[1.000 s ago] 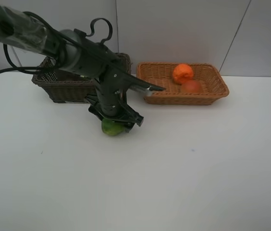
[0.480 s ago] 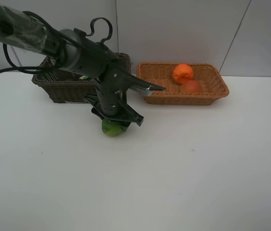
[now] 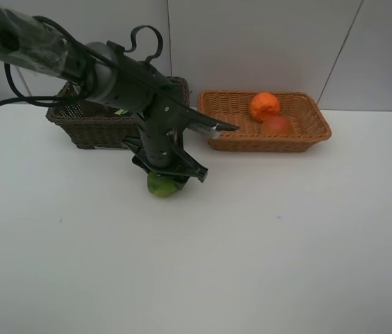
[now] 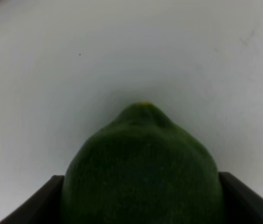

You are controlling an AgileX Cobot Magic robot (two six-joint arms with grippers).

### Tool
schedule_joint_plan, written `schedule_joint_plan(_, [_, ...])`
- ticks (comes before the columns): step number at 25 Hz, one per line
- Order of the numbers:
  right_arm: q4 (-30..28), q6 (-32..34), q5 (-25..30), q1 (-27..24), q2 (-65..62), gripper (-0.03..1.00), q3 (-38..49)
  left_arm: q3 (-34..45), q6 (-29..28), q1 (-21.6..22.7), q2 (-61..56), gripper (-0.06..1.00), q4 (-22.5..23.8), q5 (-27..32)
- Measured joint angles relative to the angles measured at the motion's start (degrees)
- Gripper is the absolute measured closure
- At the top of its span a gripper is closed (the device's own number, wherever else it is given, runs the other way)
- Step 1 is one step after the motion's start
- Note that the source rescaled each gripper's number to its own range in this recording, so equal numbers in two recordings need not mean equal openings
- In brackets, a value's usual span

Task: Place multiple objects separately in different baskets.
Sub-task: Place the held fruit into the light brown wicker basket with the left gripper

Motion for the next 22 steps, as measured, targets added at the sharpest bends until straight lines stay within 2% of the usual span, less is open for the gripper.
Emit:
schedule_joint_plan(10, [0.0, 0.0, 0.0, 0.0, 0.0, 0.09, 0.0, -0.07, 0.0, 0.0, -4.95, 0.19, -0.69, 0.97])
schedule_joint_plan(14, [0.0, 0.0, 0.0, 0.0, 0.0, 0.09, 0.0, -3.28, -0.05, 0.0, -7.02, 0.19, -1.69, 5.02])
schedule_joint_plan(19, [0.0, 0.0, 0.0, 0.0, 0.0, 0.09, 0.0, -10.99, -0.05, -1.24, -7.16, 0.19, -2.46, 13.06])
schedule_joint_plan(22, [0.0, 0.0, 0.0, 0.0, 0.0, 0.09, 0.0, -15.61, -0.05, -2.61, -7.16, 0.19, -2.89, 14.92])
